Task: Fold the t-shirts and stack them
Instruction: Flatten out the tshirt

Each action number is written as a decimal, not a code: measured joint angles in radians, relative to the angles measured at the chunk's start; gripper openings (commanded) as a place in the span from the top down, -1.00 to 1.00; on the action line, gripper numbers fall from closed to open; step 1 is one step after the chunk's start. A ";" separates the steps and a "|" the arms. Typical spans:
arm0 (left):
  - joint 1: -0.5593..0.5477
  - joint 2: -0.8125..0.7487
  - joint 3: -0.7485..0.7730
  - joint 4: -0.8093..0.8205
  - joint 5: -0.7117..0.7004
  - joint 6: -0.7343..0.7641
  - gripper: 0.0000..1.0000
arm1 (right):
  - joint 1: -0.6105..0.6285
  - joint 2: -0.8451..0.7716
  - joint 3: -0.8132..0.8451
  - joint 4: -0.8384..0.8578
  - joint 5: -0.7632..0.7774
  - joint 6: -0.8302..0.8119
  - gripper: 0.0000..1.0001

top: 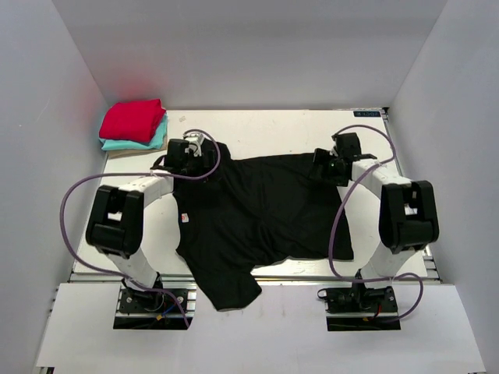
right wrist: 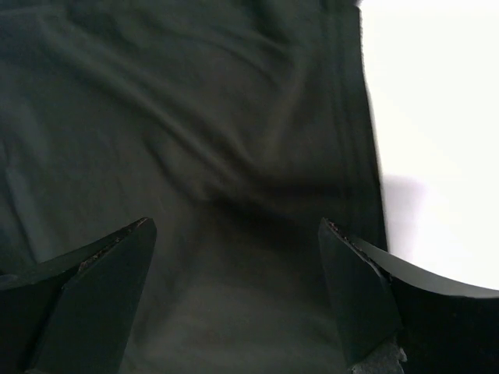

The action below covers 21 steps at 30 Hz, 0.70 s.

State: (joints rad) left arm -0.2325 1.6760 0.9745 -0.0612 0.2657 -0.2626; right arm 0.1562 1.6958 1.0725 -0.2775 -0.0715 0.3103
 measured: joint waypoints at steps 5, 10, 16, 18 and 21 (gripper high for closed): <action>0.009 0.140 0.073 -0.011 -0.013 -0.001 -1.00 | 0.014 0.120 0.084 0.006 -0.010 -0.003 -0.81; 0.015 0.288 0.240 -0.029 -0.042 0.015 -1.00 | 0.016 0.252 0.227 -0.010 0.012 0.000 -0.81; 0.024 0.476 0.513 -0.079 -0.088 0.045 -1.00 | 0.012 0.406 0.447 -0.068 0.104 0.005 -0.81; 0.029 0.541 0.613 -0.100 -0.094 0.054 -1.00 | 0.008 0.458 0.525 -0.085 0.132 0.005 -0.81; 0.040 0.647 0.774 -0.124 -0.092 0.069 -1.00 | -0.006 0.534 0.642 -0.106 0.151 0.007 -0.81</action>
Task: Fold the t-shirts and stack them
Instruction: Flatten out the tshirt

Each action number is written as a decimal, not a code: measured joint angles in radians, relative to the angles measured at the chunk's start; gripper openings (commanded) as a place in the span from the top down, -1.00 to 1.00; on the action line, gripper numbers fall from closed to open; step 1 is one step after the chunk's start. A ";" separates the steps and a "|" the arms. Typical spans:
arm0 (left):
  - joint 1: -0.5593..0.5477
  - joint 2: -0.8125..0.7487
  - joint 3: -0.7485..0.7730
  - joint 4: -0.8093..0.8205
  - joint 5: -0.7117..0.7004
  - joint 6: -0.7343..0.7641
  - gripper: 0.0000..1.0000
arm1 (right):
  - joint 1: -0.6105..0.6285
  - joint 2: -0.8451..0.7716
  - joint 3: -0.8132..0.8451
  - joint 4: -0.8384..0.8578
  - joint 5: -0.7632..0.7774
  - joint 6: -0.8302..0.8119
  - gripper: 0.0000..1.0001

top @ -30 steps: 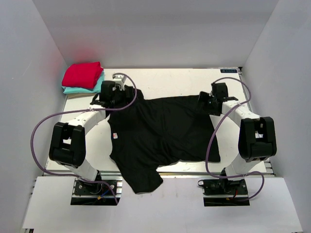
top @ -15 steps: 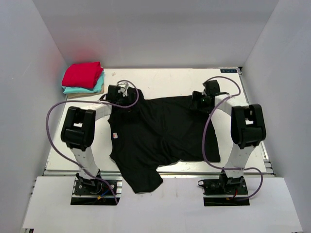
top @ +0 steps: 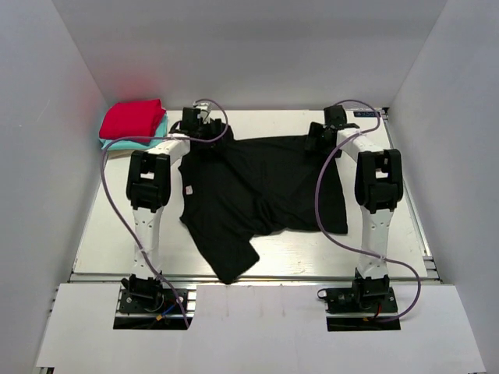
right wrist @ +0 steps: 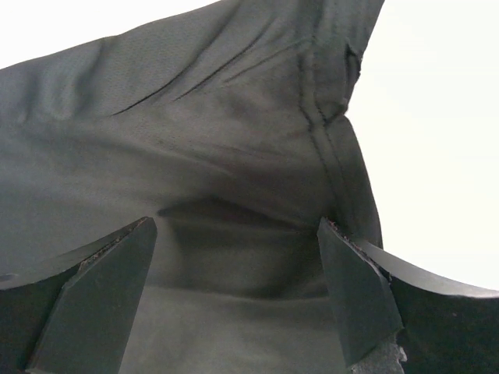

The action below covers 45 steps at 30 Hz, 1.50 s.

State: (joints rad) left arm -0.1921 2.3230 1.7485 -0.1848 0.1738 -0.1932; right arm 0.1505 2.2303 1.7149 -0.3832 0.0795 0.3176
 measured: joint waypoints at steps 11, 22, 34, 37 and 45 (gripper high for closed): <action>0.032 0.271 0.454 -0.089 0.161 0.096 -1.00 | -0.059 0.143 0.318 -0.064 -0.098 -0.126 -0.81; -0.001 -0.387 -0.195 -0.099 0.216 0.069 -1.00 | -0.052 -0.526 -0.286 -0.043 -0.010 -0.060 -0.81; -0.156 -0.909 -0.932 0.025 0.298 -0.109 -1.00 | -0.053 -0.902 -0.921 -0.105 0.021 0.128 -0.58; -0.196 -0.919 -0.985 0.018 0.272 -0.122 -1.00 | -0.053 -0.940 -0.970 -0.094 0.021 0.134 -0.55; -0.265 -0.849 -1.035 0.017 0.220 -0.122 -1.00 | -0.053 -0.883 -1.007 -0.024 0.022 0.143 -0.33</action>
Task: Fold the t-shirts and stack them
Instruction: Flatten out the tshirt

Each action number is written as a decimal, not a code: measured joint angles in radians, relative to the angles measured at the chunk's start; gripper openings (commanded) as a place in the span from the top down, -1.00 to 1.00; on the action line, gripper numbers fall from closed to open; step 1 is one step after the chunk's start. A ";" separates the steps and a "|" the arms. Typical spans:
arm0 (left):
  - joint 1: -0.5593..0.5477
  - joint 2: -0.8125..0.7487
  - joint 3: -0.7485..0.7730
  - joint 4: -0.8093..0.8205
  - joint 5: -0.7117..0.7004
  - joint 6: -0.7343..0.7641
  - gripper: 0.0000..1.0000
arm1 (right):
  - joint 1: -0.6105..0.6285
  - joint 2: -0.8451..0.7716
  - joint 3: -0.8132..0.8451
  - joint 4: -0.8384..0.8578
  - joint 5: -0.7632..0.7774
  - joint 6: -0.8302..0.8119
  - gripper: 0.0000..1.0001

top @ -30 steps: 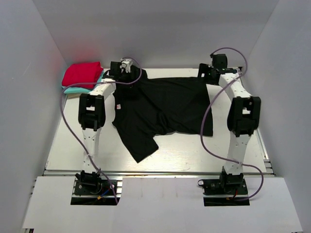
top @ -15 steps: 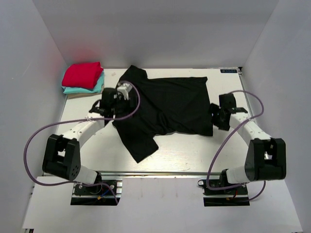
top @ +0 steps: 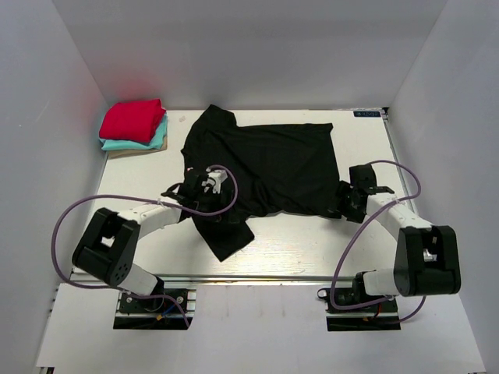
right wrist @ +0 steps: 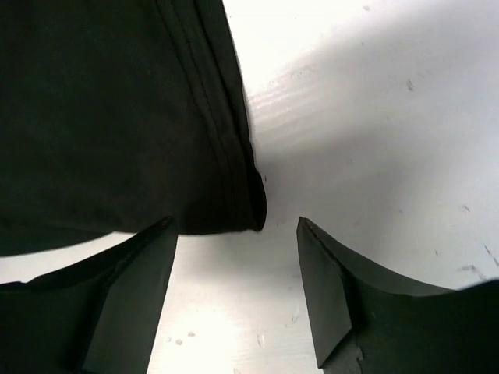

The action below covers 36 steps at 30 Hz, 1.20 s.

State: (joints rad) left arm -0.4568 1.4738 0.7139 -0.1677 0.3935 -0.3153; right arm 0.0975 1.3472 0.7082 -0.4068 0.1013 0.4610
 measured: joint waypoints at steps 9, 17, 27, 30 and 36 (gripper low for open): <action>-0.035 0.005 -0.039 0.027 -0.084 -0.007 -1.00 | 0.000 0.100 0.007 0.073 -0.009 0.000 1.00; -0.042 -0.003 -0.039 -0.002 -0.166 -0.091 -1.00 | -0.002 0.072 0.153 -0.109 -0.009 0.006 1.00; -0.040 -0.118 -0.071 -0.233 -0.272 -0.240 -1.00 | -0.022 0.002 0.349 -0.367 0.031 0.031 1.00; -0.039 -0.119 -0.064 -0.279 -0.275 -0.259 -1.00 | -0.035 0.001 0.325 -0.417 0.063 0.035 1.00; -0.037 -0.111 -0.040 -0.344 -0.271 -0.275 -1.00 | -0.062 0.004 0.256 -0.462 0.116 0.050 0.34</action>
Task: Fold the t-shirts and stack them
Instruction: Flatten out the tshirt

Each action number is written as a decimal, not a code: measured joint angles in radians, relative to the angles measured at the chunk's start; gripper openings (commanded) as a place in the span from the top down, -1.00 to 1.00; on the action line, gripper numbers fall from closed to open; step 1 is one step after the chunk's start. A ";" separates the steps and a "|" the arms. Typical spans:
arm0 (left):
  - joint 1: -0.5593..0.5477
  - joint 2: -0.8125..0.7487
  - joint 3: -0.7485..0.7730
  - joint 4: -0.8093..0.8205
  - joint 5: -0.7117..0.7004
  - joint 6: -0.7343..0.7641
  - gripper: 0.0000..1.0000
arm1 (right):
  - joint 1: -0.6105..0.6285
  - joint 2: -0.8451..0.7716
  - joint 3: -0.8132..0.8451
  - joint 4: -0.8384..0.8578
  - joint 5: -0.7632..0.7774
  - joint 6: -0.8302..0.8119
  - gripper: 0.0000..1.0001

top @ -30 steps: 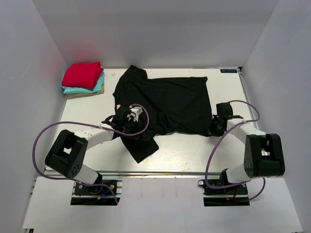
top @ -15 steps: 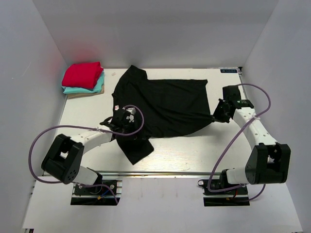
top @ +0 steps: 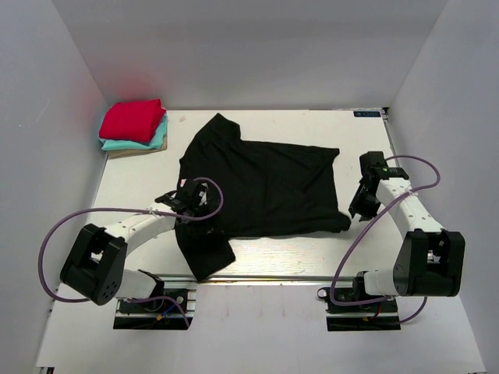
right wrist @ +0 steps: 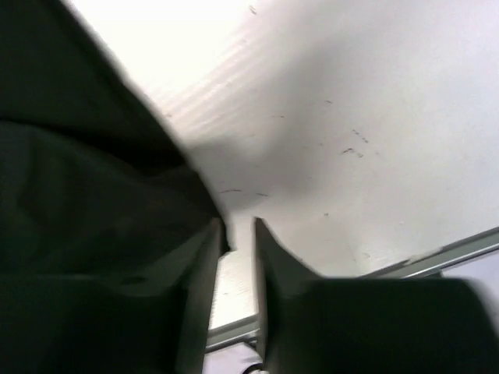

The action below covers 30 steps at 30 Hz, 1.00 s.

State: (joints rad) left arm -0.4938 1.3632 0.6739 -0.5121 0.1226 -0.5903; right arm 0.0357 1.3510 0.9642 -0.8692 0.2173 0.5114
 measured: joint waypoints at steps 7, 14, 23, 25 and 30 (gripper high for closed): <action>0.000 -0.034 0.007 -0.234 -0.027 0.000 -1.00 | -0.004 0.001 -0.050 -0.034 0.034 -0.003 -0.31; 0.000 -0.070 0.158 -0.330 -0.069 0.055 -1.00 | -0.002 -0.075 -0.050 0.040 -0.082 -0.072 -0.56; 0.020 0.126 0.476 -0.152 -0.173 0.146 -1.00 | 0.085 0.097 0.158 0.289 -0.216 -0.186 -0.56; 0.029 0.259 0.597 -0.137 -0.229 0.159 -1.00 | 0.106 0.201 0.239 0.317 -0.199 -0.208 -0.54; 0.069 0.583 0.907 -0.129 -0.327 0.199 -1.00 | 0.130 0.467 0.449 0.342 -0.119 -0.234 -0.44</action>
State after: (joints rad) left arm -0.4248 1.9461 1.5810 -0.6407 -0.2043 -0.3912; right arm 0.1658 1.8179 1.4128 -0.5274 0.0986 0.2775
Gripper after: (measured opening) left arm 0.996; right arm 0.730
